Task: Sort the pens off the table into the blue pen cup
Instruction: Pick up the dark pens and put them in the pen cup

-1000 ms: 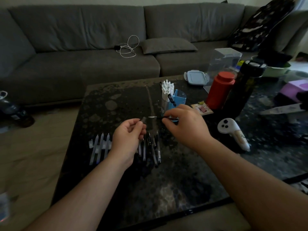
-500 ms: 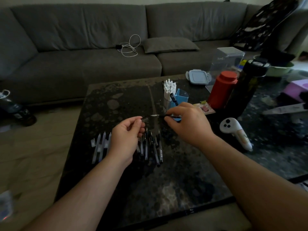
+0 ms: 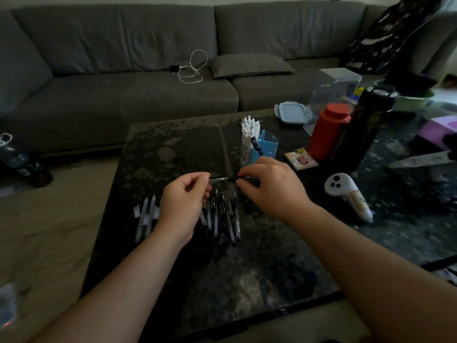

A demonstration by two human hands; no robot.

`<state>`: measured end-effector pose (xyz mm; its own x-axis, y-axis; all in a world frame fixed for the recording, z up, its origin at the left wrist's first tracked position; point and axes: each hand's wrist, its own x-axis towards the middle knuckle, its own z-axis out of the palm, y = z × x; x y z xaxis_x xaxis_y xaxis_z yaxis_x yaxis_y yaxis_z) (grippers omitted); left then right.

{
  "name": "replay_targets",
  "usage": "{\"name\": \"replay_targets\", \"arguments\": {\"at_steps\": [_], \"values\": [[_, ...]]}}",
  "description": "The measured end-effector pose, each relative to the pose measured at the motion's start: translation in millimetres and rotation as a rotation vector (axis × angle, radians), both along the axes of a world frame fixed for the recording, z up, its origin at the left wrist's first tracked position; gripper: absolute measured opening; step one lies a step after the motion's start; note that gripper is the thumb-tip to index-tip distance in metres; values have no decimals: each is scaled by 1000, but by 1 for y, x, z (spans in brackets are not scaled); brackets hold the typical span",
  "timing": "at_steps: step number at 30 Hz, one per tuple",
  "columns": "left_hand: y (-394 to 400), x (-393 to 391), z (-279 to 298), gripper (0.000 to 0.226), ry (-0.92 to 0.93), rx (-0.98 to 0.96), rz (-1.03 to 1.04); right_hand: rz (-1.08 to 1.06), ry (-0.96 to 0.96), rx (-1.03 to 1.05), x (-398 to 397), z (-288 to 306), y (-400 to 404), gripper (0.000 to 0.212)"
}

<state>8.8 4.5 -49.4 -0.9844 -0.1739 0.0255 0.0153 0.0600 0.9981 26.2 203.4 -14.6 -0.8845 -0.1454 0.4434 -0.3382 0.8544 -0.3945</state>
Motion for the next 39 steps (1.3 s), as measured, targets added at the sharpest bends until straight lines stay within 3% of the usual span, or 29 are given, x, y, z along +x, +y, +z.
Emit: {"name": "replay_targets", "arguments": {"at_steps": [4, 9, 16, 23, 29, 33, 36, 39], "values": [[5, 2, 0, 12, 4, -4, -14, 32, -26, 7, 2, -4, -8, 20], [11, 1, 5, 20, -145, 412, -63, -9, -150, -116, 1, -4, -11, 17], [11, 0, 0, 17, -166, 352, 41, -7, -223, -150, 6, -3, -20, 14], [13, 4, -1, 22, -52, 133, 119, -37, -226, -177, 5, -6, -33, 10], [7, 1, 6, 12, 77, 100, 131, -15, -275, -172, -4, 3, -33, 10], [8, -1, 4, 9, 79, 151, 110, 85, -216, -116, -5, 9, -37, 17], [5, -1, 6, 21, 28, 189, -1, 133, -203, -29, -11, 12, -34, 19], [-3, 1, 8, 35, -15, 45, -170, 0, -172, -220, -25, 30, -9, 20]]}}
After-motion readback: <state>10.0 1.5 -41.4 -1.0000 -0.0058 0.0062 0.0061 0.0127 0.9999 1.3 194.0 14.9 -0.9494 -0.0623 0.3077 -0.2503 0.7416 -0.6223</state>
